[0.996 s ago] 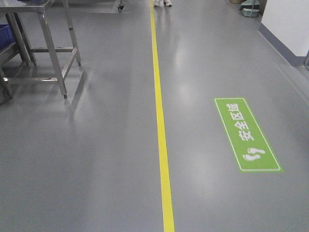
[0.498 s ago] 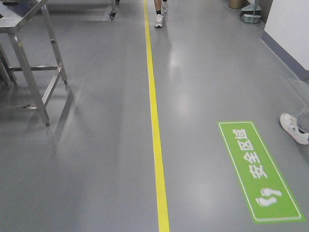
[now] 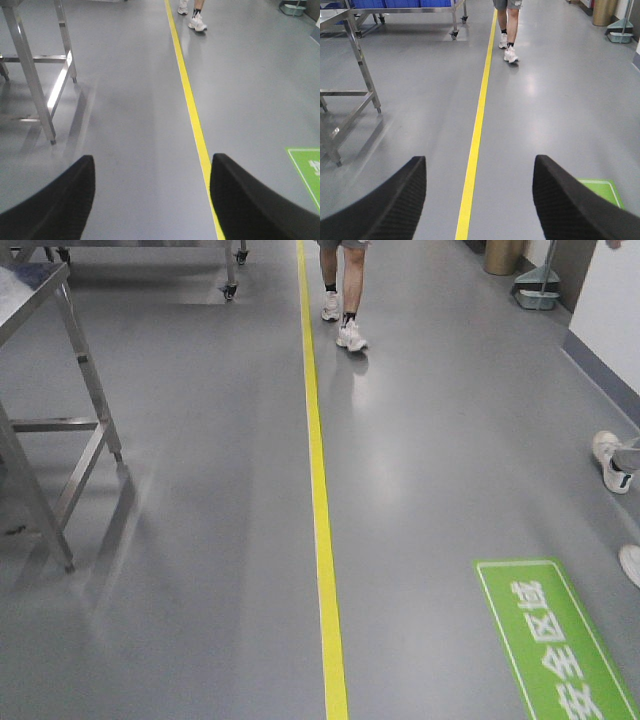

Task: Move and align brake pads A on conveyor
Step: 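Drive along the yellow floor line past the green floor sign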

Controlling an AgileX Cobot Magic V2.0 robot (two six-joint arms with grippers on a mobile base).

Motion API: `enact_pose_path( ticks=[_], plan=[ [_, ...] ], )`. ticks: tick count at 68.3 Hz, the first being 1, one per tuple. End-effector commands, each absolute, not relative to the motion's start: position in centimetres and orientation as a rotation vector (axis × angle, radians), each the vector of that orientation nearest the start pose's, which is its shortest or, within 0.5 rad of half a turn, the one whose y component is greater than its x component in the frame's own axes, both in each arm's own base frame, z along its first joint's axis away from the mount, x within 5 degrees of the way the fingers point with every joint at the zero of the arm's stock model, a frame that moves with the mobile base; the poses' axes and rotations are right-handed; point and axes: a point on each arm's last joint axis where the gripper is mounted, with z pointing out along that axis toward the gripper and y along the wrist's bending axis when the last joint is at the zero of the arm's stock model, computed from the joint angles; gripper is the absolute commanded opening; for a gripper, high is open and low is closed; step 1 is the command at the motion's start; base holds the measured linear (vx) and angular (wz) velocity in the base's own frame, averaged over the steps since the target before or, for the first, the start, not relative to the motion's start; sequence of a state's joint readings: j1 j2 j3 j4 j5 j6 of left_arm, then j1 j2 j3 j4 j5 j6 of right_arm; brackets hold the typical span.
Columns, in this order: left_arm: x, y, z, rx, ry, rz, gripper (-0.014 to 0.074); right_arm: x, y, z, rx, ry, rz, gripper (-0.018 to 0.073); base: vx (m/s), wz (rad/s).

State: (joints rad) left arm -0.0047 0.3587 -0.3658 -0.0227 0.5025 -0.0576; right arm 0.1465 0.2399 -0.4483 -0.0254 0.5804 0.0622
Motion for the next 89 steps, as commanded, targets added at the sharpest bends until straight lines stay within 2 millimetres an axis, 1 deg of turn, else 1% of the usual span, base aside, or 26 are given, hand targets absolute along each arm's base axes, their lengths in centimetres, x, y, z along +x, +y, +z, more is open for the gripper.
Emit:
enact_pose_path(
  ticks=[1,25,89],
  plan=[
    [8.38,-0.19,28.21,-0.068,1.888,-0.079,0.0461,5.64,0.65,30.99,-0.09,1.768,0.107,0.0454,0.69,0.07],
    [8.38,-0.19,28.21,-0.068,1.888,-0.079,0.0461,5.64,0.65,30.99,-0.09,1.768,0.107,0.0454,0.68,0.09],
    [8.38,-0.19,28.21,-0.068,1.888,-0.079,0.0461,5.64,0.65,30.99,-0.09,1.768,0.107,0.0454,0.62,0.0]
  ],
)
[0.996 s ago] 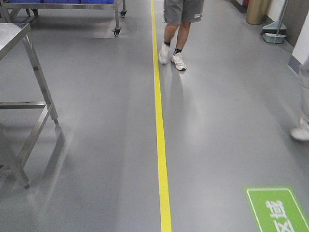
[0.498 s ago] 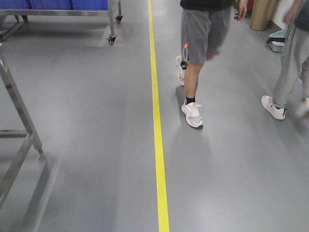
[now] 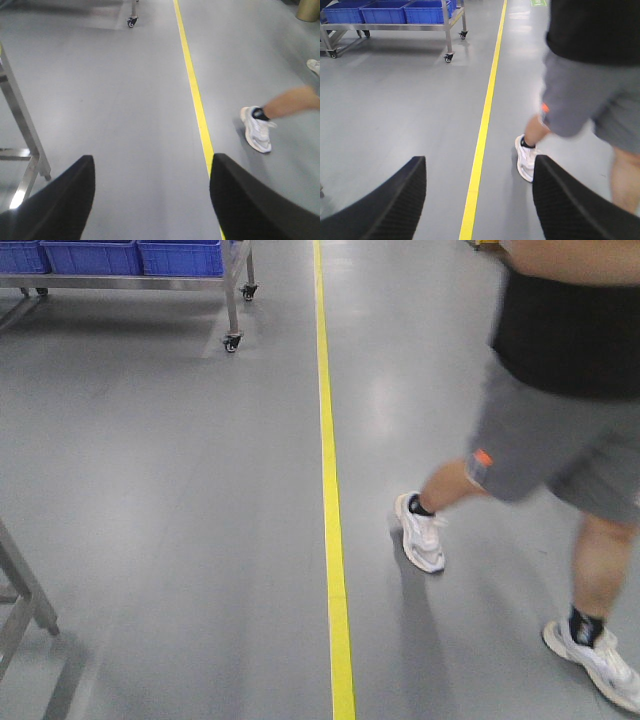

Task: Move and align brake pads A on conveyor
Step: 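Drive along the yellow floor line past the green floor sign, then turn the base toward the steel table under the blue bins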

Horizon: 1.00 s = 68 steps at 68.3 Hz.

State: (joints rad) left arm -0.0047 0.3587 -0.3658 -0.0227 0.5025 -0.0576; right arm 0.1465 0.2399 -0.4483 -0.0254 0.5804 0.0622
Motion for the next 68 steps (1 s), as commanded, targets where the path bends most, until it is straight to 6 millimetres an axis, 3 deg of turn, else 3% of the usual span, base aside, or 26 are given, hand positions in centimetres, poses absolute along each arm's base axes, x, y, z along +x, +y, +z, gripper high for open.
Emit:
enact_pose_path(
  ticks=[1,48,68],
  plan=[
    [8.38,-0.19,28.21,-0.068,1.888,-0.079,0.0461,5.64,0.65,30.99,-0.09,1.768,0.107,0.0454,0.58,0.05],
    [8.38,-0.19,28.21,-0.068,1.888,-0.079,0.0461,5.64,0.65,30.99,-0.09,1.768,0.107,0.0454,0.55,-0.01],
    [8.38,-0.19,28.21,-0.068,1.888,-0.079,0.0461,5.64,0.65,30.99,-0.09,1.768,0.107,0.0454,0.47,0.33]
  ],
)
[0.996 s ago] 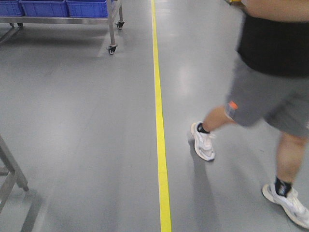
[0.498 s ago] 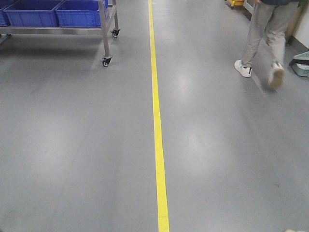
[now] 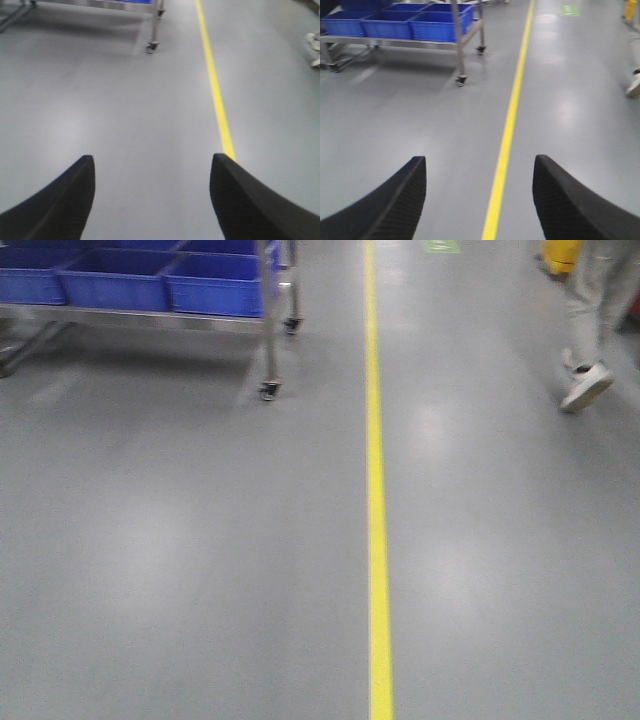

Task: Move and align brake pads A on conveyor
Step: 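Turn the base toward the steel table under the blue bins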

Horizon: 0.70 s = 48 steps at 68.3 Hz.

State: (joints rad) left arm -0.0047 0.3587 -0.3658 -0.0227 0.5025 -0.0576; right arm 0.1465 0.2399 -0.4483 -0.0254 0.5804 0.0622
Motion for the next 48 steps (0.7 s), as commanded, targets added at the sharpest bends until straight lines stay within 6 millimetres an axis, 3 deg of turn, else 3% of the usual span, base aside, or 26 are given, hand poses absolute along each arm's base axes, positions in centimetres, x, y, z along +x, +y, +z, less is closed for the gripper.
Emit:
enact_pose_path(
  ticks=[1,48],
  plan=[
    [8.38,-0.19,28.21,-0.068,1.888,-0.079,0.0461,5.64,0.65,30.99,-0.09,1.768,0.107,0.0454,0.42,0.63],
    [8.38,-0.19,28.21,-0.068,1.888,-0.079,0.0461,5.64,0.65,30.99,-0.09,1.768,0.107,0.0454,0.33,0.83]
  ],
)
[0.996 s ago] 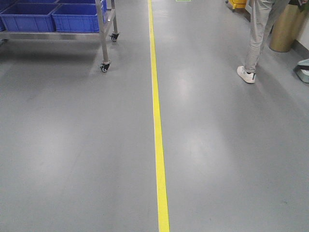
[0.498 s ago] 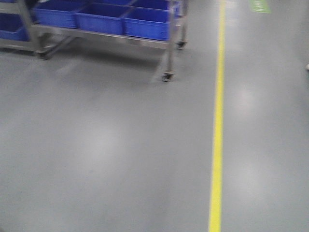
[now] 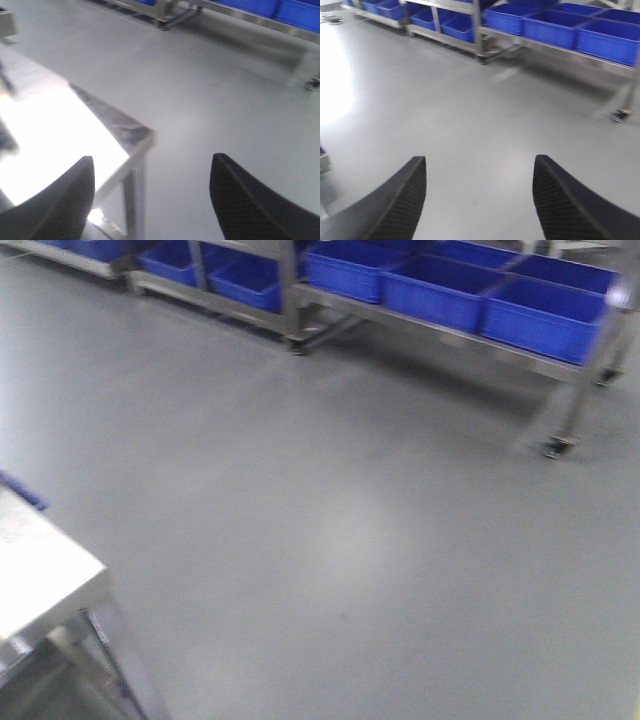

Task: Move and align brake pads A on conveyor
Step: 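Turn the base toward the steel table under the blue bins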

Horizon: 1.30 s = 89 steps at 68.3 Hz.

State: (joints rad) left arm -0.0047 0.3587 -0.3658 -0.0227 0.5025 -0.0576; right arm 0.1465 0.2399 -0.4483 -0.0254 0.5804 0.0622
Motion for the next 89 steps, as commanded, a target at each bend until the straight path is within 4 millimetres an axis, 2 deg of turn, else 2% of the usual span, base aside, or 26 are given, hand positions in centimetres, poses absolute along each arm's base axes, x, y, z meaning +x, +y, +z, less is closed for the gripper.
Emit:
enact_pose_path(
  ticks=[1,54,89],
  plan=[
    [8.38,-0.19,28.21,-0.068,1.888,-0.079,0.0461,5.64,0.65,30.99,-0.09,1.768,0.107,0.0454,0.26,0.85],
    [8.38,-0.19,28.21,-0.068,1.888,-0.079,0.0461,5.64,0.65,30.99,-0.09,1.768,0.107,0.0454,0.18,0.92],
    [8.38,-0.19,28.21,-0.068,1.888,-0.079,0.0461,5.64,0.65,30.99,-0.09,1.768,0.107,0.0454,0.06,0.27]
  ],
)
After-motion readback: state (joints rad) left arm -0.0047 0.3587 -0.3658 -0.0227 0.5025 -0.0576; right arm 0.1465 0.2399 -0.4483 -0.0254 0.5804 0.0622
